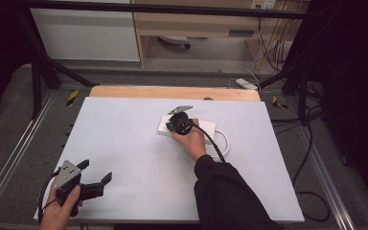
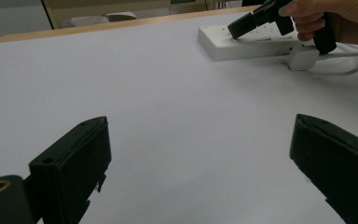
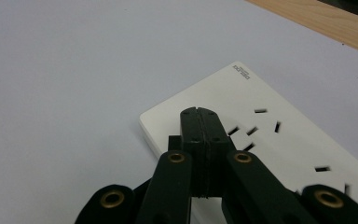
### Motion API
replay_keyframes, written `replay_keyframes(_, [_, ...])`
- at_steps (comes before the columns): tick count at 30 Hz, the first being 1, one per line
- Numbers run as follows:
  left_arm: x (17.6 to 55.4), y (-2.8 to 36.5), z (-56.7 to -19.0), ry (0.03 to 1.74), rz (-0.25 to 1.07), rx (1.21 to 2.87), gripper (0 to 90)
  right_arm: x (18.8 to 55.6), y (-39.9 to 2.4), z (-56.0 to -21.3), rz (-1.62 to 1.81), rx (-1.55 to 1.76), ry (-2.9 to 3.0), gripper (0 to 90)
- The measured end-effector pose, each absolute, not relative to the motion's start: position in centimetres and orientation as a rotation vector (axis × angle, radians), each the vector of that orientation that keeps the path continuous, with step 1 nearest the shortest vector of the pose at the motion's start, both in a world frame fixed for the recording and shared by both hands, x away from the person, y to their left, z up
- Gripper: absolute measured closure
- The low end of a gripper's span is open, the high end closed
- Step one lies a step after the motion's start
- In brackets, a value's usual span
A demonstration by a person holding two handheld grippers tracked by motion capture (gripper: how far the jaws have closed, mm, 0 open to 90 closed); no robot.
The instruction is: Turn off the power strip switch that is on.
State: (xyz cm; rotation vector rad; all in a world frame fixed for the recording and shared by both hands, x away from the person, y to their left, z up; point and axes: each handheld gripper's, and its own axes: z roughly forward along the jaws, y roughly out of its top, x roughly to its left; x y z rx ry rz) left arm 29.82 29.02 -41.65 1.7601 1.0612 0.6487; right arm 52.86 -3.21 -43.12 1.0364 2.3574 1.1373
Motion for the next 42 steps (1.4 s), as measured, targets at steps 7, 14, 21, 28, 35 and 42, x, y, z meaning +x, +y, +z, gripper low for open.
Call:
replay_keyframes(7, [29.8,29.0,-41.7,1.062,0.651,1.761,5.1,52.9,-3.3,-43.2,1.137,1.04,2.364,90.0])
replay_keyframes(14, [29.8,29.0,-41.6,1.062,0.652,1.759,5.1,52.7,-3.1,-43.2,1.124,1.043,2.375,90.0])
replay_keyframes(21, [29.8,29.0,-41.6,1.061,0.653,1.761,5.1,52.1,-3.2,-42.3,1.188,1.001,2.347,90.0])
replay_keyframes(28, [29.8,29.1,-41.6,1.063,0.653,1.759,5.1,51.4,-3.9,-40.5,1.256,0.993,2.306,90.0])
replay_keyframes(35, [29.8,29.1,-41.6,1.063,0.657,1.759,5.1,50.6,-4.6,-38.9,1.293,0.98,2.274,90.0])
replay_keyframes(42, [29.7,29.1,-41.6,1.059,0.658,1.762,5.1,50.1,-6.0,-38.4,1.325,1.001,2.233,90.0])
